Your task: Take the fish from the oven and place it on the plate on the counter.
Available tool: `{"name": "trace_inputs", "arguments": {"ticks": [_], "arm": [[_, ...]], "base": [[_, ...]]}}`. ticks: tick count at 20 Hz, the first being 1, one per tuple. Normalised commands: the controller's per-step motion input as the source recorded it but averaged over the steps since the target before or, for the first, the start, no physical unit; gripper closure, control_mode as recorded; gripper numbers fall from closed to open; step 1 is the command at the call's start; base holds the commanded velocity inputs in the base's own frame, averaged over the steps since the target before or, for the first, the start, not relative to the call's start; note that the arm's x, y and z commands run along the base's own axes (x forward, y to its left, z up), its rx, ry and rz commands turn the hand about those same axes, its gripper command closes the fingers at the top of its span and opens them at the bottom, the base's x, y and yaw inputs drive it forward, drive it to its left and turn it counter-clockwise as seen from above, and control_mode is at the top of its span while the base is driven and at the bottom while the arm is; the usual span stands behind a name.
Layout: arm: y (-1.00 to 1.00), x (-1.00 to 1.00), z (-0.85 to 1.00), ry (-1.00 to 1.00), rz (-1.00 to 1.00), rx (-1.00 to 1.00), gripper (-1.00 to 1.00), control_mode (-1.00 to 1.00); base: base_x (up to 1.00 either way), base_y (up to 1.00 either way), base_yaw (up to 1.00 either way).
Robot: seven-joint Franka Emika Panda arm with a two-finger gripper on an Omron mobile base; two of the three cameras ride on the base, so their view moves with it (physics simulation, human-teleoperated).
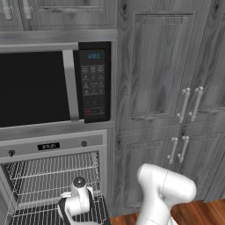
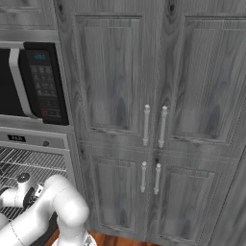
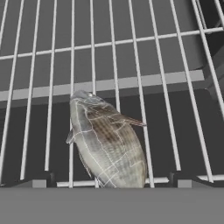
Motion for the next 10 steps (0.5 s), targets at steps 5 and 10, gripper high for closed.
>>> {"name": "trace_inputs", "arguments": {"ticks": [5,10], "arm": [[0.0,0.14,0.0,0.04,0.0,-0.01,-1.0,-1.0],[0.0,0.16,0.0,0.02,0.0,0.0,-1.0,-1.0]], "base": [[0.0,0.0,0.0],[0.0,0.0,0.0]]}}
